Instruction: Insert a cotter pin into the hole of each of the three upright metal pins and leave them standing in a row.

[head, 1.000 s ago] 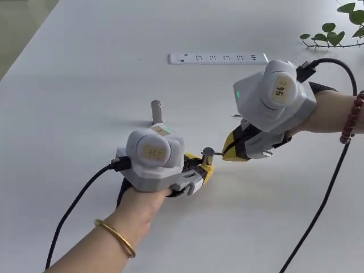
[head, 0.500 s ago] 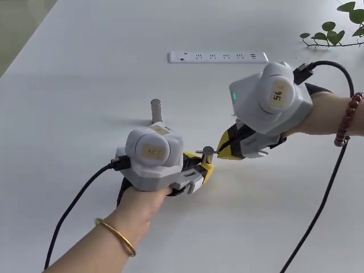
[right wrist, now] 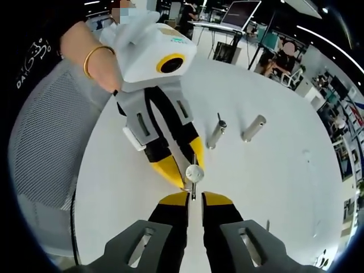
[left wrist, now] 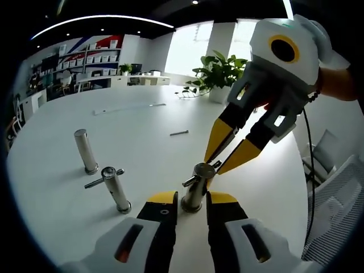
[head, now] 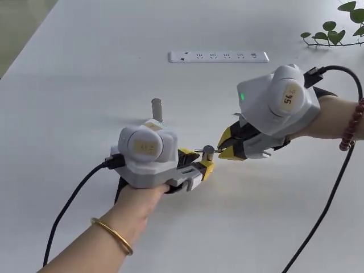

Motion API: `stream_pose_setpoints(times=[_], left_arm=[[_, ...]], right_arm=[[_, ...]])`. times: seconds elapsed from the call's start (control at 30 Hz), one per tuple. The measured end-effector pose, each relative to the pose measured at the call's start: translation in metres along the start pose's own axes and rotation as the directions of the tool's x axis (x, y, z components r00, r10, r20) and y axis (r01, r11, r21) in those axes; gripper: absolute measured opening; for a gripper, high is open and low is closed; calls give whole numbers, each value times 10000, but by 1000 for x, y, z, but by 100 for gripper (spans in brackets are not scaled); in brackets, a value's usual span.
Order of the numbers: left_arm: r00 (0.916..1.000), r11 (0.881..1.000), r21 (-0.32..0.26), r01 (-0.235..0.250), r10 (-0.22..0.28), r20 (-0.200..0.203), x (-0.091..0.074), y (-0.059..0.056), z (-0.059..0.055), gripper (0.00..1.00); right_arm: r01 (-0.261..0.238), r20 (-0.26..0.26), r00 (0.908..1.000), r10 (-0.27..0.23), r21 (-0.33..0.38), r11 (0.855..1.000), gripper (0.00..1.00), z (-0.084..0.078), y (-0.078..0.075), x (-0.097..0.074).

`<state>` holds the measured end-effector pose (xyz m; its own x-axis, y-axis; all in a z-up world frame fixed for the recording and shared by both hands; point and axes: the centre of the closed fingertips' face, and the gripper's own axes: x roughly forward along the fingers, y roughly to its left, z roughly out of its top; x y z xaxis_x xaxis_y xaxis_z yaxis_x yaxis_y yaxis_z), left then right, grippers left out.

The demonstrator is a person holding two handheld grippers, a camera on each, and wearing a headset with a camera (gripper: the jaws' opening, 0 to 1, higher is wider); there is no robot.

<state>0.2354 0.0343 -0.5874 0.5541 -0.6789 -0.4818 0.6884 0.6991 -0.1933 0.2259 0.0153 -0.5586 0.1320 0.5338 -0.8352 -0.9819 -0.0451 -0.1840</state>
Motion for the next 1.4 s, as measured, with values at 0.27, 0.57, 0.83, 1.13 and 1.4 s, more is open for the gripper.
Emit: stream_pose_setpoints(times=[0.27, 0.57, 0.83, 1.13, 1.4], left_arm=[[9998, 9989, 465, -65, 74, -200, 1, -2, -6, 14], [9998, 9987, 498, -58, 67, -180, 2, -3, -5, 11], [9997, 9988, 494, -51, 62, -216, 2, -3, -6, 11], [9997, 9989, 453, -81, 91, -225, 2, -3, -6, 11], [9994, 9996, 266, -80, 89, -324, 0, -1, -8, 16]], right_arm=[[58, 114, 9999, -60, 108, 9999, 0, 2, 1, -5], [33, 115, 9999, -33, 21, 10000, 0, 5, 3, -1], [-58, 145, 9999, 60, -115, 9999, 0, 10, 2, 3], [-30, 74, 10000, 31, -110, 9999, 0, 10, 1, 4], [12, 23, 10000, -12, -108, 9999, 4, 10, 2, 5]])
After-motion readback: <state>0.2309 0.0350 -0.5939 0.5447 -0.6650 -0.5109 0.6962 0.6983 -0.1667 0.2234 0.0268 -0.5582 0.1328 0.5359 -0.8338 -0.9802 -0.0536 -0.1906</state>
